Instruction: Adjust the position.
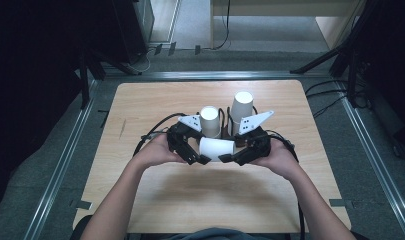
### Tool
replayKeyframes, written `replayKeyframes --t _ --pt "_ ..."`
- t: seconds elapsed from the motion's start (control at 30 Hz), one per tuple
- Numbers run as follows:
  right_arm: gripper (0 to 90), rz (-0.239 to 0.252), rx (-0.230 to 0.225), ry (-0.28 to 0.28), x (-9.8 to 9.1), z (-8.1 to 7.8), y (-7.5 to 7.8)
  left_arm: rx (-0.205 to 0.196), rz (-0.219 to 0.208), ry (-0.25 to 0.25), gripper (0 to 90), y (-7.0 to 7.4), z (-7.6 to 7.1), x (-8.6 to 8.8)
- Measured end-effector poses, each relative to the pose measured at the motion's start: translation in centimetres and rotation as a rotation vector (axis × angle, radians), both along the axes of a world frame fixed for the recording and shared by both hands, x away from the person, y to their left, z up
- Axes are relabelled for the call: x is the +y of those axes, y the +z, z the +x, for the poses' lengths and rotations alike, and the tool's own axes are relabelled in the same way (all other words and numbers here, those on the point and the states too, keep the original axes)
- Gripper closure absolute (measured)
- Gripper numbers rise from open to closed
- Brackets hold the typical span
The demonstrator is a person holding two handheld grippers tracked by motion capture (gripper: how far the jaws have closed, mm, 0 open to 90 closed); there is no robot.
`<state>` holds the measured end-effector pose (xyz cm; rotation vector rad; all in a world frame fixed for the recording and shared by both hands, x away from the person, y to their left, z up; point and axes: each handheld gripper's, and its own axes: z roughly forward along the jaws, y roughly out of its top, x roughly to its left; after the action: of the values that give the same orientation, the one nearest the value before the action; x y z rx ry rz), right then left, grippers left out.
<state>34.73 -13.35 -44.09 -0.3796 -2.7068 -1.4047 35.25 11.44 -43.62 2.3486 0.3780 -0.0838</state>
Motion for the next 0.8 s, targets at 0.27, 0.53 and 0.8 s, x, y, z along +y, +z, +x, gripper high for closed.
replayKeyframes --t 0.27,0.53,0.8 --pt "33.3 0.025 -0.013 0.011 0.16 0.11 0.53 0.007 -0.045 -0.007 8.9 -0.55 -0.15 -0.16" --pt "33.2 0.081 0.004 0.010 -0.32 0.10 0.95 0.015 -0.098 -0.012 9.1 -0.76 -0.43 -0.30" --pt "33.1 0.092 0.020 0.020 -0.33 0.08 0.89 0.025 -0.135 -0.014 17.6 -0.90 -0.31 0.26"
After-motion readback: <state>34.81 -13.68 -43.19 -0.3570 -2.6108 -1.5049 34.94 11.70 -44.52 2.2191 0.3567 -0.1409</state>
